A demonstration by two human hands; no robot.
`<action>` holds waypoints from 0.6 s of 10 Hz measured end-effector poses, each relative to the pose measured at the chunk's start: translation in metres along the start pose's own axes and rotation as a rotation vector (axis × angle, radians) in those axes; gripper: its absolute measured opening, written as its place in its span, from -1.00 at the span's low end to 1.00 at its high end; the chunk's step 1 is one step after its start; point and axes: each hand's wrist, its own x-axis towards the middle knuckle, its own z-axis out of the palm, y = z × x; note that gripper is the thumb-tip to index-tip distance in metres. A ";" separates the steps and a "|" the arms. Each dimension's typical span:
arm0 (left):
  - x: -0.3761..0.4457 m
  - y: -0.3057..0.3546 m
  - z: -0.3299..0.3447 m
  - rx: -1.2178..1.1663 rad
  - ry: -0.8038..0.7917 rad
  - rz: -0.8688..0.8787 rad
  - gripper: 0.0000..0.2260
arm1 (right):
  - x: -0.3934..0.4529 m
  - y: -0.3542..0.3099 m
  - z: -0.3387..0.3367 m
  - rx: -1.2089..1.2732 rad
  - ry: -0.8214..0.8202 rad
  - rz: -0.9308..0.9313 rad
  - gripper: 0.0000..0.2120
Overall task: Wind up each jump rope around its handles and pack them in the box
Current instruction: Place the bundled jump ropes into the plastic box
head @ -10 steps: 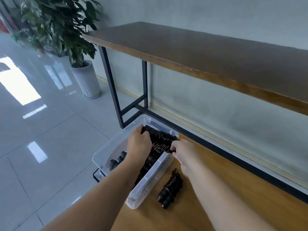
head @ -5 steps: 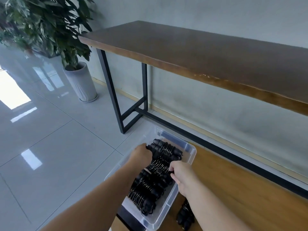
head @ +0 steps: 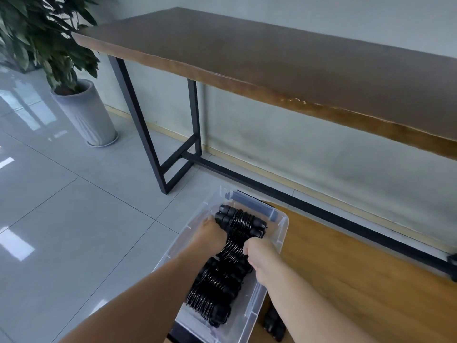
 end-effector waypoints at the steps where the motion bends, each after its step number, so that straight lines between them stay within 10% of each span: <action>1: 0.004 -0.001 0.002 0.027 -0.047 0.014 -0.58 | 0.014 0.002 -0.001 -0.026 -0.029 -0.008 -0.46; 6: 0.003 -0.001 0.003 0.285 -0.084 0.094 -0.51 | 0.028 -0.005 -0.007 -0.047 -0.094 -0.053 -0.37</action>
